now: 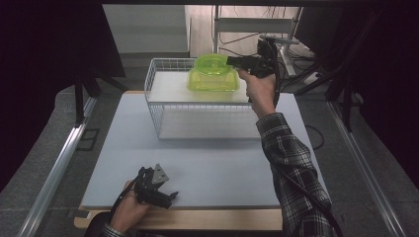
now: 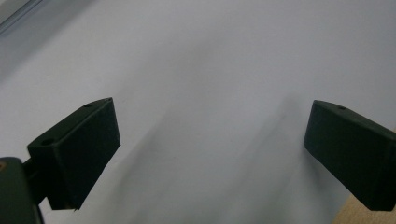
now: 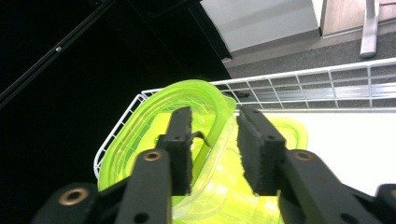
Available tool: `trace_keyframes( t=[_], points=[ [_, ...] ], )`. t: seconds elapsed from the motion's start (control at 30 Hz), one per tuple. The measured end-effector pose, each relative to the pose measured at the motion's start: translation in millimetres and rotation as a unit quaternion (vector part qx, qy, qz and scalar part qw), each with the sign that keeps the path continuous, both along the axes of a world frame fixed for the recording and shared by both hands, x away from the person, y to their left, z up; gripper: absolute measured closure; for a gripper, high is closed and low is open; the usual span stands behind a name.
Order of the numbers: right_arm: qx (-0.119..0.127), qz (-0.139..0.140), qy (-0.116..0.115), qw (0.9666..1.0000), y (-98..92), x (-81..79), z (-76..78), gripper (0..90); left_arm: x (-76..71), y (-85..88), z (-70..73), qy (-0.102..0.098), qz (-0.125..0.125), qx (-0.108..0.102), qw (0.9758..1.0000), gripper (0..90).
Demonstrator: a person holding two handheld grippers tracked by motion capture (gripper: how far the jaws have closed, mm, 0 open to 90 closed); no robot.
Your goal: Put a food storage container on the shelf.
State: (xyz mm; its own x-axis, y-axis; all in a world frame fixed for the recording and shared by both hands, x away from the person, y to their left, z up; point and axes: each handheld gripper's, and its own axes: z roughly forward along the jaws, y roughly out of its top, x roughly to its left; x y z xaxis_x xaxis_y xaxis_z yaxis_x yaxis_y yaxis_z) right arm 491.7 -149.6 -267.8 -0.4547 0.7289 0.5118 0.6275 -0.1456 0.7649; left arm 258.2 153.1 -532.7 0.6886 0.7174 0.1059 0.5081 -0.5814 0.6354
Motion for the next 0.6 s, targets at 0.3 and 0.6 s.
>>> trace_keyframes(
  t=[0.3,0.6],
  points=[
    [-0.011,0.038,-0.016,0.9991,-5.1,-8.8,2.8,45.6,-0.1,-0.1,0.3,-0.001,0.000,0.001,1.0000,3.3],
    [-0.035,0.076,-0.034,0.9959,-7.8,-22.9,-3.3,30.9,-0.1,0.0,0.3,-0.001,0.000,0.001,1.0000,3.2]
  ],
)
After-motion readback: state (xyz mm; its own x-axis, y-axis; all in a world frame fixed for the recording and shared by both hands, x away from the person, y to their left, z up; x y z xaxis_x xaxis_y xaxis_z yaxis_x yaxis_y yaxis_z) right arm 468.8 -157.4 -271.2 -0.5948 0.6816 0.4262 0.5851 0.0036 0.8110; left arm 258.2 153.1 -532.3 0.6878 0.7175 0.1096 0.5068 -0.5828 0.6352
